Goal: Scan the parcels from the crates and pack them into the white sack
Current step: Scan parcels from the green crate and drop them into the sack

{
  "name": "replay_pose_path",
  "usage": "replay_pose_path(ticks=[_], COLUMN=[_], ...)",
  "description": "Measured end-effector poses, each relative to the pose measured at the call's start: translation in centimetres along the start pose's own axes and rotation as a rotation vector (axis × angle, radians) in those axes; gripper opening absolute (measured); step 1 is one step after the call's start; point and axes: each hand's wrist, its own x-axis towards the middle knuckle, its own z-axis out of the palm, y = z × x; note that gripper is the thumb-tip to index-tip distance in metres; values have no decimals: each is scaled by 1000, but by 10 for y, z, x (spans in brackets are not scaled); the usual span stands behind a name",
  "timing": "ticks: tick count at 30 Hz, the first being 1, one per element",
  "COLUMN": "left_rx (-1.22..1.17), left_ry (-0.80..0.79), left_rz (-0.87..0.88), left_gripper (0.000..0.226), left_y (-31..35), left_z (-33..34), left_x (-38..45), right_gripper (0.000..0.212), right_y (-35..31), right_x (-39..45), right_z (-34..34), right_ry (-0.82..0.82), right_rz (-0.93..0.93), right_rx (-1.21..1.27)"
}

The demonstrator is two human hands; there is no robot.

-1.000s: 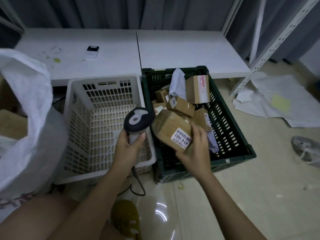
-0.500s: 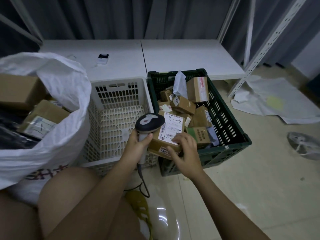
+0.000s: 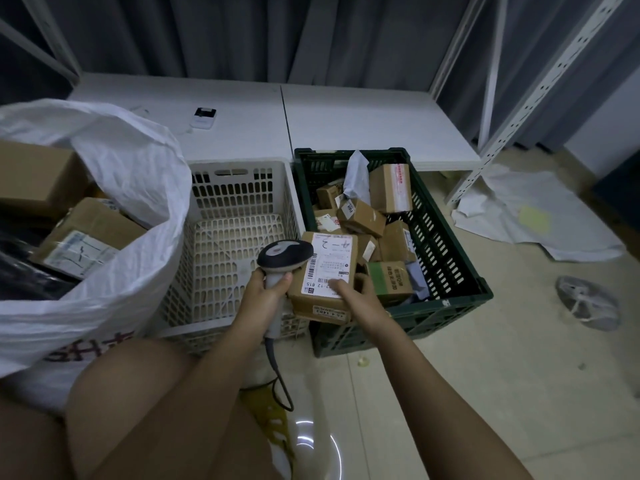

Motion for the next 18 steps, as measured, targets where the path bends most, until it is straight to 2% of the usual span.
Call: replay_pose_path(ticks=[2, 4, 7, 9, 13, 18], left_rx=[-10, -15, -36, -52, -66, -46], left_ry=[16, 45, 55, 51, 2, -125], left_rz=[44, 81, 143, 188, 239, 202], left_gripper=[36, 42, 45, 45, 45, 39], left_y=[2, 6, 10, 13, 20, 18], left_z=[1, 2, 4, 5, 7, 11], left_x=[0, 1, 1, -2, -5, -5], right_gripper=[71, 71, 72, 73, 59, 63], right_y=[-7, -19, -44, -62, -89, -95], right_x=[-2, -10, -21, -25, -23, -17], right_z=[-9, -20, -35, -45, -53, -42], right_ry=[43, 20, -81, -90, -85, -110], right_rz=[-62, -135, -232, -269, -226, -278], right_rx=[41, 53, -245, -451, -830, -937])
